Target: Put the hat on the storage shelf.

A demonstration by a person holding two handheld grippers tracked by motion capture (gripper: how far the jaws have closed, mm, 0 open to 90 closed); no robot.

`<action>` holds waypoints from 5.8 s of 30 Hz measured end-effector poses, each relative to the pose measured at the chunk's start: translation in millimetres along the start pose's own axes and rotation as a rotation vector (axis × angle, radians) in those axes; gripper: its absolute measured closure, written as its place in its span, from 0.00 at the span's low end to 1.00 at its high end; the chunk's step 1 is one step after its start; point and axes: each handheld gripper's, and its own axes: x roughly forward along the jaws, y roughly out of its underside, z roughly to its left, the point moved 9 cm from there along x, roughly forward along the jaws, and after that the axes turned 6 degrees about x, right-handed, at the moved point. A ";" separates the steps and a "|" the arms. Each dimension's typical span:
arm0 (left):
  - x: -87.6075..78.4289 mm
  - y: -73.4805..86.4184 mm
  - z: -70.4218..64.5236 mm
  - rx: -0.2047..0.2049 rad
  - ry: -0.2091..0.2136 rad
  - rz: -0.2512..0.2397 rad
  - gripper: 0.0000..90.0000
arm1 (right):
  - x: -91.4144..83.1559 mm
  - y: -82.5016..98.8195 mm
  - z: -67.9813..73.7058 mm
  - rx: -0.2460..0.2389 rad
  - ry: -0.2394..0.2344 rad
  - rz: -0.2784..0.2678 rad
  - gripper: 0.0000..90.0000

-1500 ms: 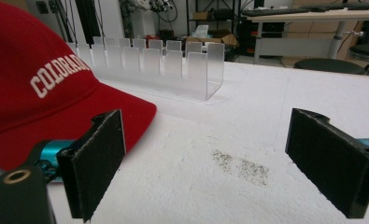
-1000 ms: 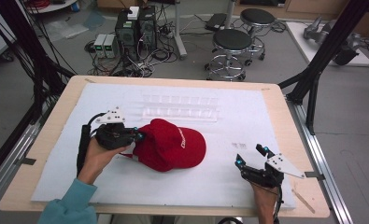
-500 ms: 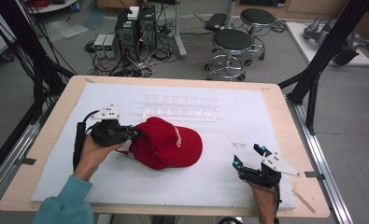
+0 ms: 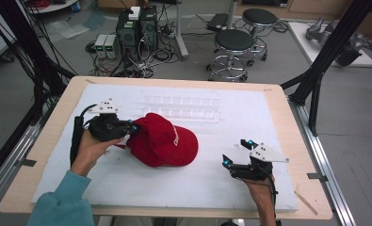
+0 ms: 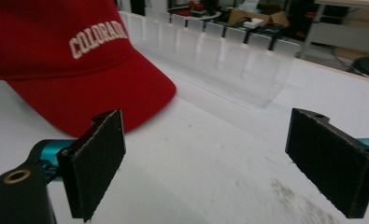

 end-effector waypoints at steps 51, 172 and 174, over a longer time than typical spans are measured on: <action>22.3 -53.7 -16.9 0.153 0.091 0.045 0.97 | 125.6 -87.2 89.5 -0.152 -0.510 0.151 0.26; 49.3 17.0 -68.6 -0.069 0.063 -0.096 0.94 | 107.2 -141.8 109.9 0.077 -0.379 -0.107 0.96; 48.2 16.8 -67.7 -0.063 0.059 -0.097 0.94 | 106.7 -142.5 110.8 0.071 -0.382 -0.112 0.96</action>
